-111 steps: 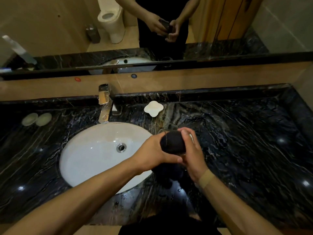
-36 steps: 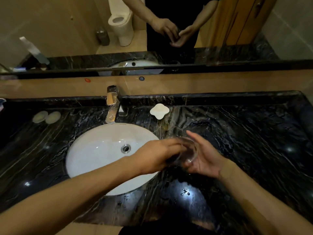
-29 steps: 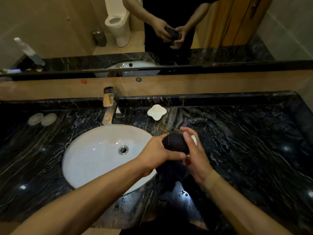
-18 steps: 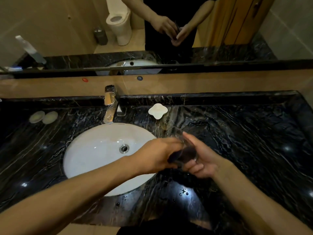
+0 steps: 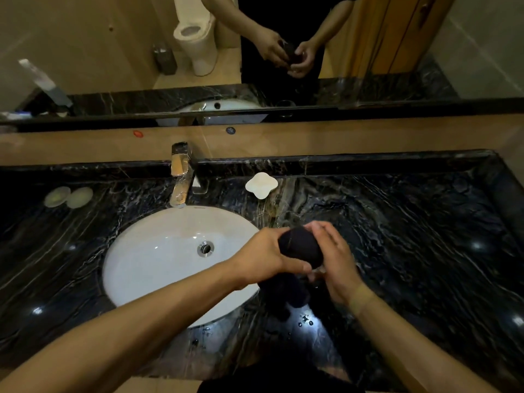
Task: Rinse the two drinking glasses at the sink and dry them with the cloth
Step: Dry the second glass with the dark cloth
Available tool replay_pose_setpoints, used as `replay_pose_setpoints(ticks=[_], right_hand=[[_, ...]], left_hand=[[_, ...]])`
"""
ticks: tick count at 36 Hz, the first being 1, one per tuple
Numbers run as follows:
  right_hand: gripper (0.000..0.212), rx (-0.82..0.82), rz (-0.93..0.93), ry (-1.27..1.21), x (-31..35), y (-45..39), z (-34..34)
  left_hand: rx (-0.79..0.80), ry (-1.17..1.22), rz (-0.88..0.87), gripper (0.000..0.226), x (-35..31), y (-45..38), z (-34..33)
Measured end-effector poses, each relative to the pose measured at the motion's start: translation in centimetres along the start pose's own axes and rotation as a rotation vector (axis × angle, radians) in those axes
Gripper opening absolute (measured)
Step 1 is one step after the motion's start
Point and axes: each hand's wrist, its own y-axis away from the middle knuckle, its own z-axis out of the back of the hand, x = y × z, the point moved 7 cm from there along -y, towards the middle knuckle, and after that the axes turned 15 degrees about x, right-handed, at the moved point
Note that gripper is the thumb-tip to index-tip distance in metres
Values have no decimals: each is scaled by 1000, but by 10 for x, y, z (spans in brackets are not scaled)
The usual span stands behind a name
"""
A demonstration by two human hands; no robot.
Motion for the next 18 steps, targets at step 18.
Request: replay_pose_setpoints(ticks=[18], right_hand=[[87,586,-218,467,-3,11,-10]], left_hand=[[263,-366,38,29,3,-3,5]])
